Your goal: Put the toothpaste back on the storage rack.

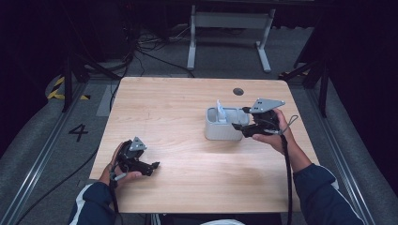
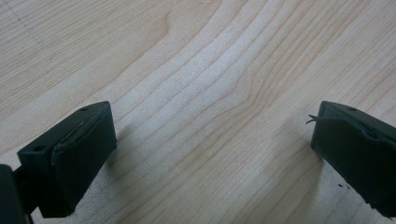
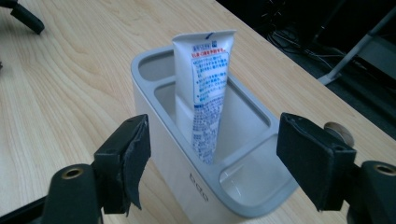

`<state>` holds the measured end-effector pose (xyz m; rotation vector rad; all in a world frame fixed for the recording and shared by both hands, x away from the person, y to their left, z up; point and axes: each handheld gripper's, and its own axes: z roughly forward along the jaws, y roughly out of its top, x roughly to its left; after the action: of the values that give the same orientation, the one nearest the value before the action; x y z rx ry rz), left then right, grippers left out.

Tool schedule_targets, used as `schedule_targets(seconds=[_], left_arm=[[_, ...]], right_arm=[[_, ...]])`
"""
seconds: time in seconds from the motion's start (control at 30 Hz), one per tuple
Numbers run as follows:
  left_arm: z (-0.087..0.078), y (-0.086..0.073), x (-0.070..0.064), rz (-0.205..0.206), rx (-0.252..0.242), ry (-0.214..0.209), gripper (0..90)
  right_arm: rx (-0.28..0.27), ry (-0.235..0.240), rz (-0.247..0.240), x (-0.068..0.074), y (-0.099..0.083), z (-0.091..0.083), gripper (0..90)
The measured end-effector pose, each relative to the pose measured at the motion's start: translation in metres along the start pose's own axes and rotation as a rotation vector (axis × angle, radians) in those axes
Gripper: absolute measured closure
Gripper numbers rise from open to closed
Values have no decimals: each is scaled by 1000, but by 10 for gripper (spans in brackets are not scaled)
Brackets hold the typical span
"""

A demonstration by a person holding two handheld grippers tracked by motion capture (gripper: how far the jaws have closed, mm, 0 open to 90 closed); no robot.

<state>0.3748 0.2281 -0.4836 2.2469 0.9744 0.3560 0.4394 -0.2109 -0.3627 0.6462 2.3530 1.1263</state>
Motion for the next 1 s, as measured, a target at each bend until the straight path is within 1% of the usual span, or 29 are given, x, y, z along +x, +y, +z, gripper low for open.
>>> schedule_targets(seconds=[0.13, 0.17, 0.2, 0.23, 0.27, 0.33, 0.47, 0.53, 0.63, 0.67, 0.77, 0.8, 0.87, 0.93, 1.0], left_arm=[[0, 0, 0, 1, 1, 0, 5], [0, 0, 0, 1, 1, 0, 5], [0, 0, 0, 0, 0, 0, 5], [0, 0, 0, 0, 0, 0, 5], [0, 0, 0, 0, 1, 1, 5], [0, 0, 0, 0, 1, 1, 5], [0, 0, 0, 0, 1, 1, 5], [0, 0, 0, 0, 1, 1, 5], [0, 0, 0, 0, 1, 1, 5], [0, 0, 0, 0, 1, 1, 4], [0, 0, 0, 0, 1, 1, 5], [0, 0, 0, 0, 1, 1, 5], [0, 0, 0, 0, 1, 2, 5], [0, 0, 0, 0, 1, 2, 5], [0, 0, 0, 0, 1, 1, 4]], right_arm=[[-2, -10, -13, 1, -4, -9, 269], [-2, -10, -13, 1, -4, -9, 269], [-5, -10, -18, 2, -7, -15, 269], [-5, -10, -18, 2, -7, -15, 269], [-1, -11, -32, 4, -11, -19, 269], [6, -14, -41, 5, -14, -22, 269], [18, -16, -50, 7, -19, -27, 269], [28, -20, -61, 7, -23, -32, 268], [31, -25, -65, 8, -28, -36, 268], [38, -26, -69, 9, -31, -38, 268], [49, -27, -69, 9, -36, -40, 266], [62, -28, -72, 11, -41, -40, 266], [70, -29, -73, 11, -43, -40, 266], [89, -38, -82, 12, -49, -40, 262], [96, -35, -69, 13, -56, -41, 262]])
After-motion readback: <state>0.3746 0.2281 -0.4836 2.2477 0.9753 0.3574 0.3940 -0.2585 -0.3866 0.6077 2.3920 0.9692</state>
